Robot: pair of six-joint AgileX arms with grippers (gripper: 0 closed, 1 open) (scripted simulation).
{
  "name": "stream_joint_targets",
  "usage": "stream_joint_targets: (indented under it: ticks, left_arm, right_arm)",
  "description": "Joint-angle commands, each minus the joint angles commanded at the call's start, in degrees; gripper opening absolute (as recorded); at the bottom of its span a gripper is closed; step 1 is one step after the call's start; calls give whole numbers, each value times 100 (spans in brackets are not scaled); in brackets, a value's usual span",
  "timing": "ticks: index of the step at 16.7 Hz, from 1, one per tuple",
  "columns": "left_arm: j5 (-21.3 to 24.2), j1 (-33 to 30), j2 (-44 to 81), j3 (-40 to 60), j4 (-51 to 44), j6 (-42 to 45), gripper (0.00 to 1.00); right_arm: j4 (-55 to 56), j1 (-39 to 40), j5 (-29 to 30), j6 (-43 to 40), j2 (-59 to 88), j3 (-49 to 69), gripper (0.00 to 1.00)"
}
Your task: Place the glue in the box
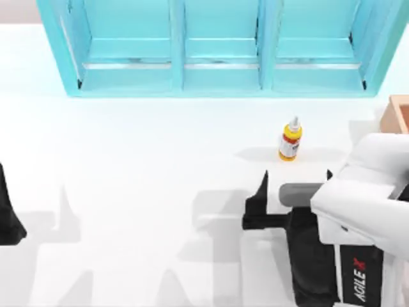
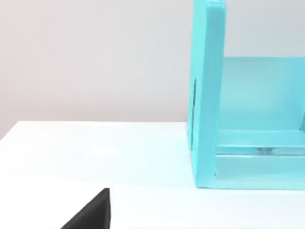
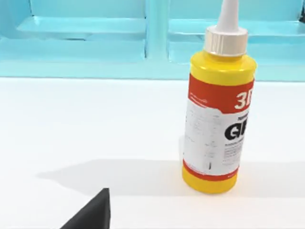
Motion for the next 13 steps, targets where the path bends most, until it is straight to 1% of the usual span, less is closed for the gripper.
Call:
stream_joint_targets:
  ticks: [7,13]
  left_arm:
    - [0,0,0,0,0,0,100]
    - [0,0,0,0,0,0,100]
  right_arm:
    - [-50,-71,-68,-14,6,66,100]
    - [-604,-703,-690,-160,235,962,100]
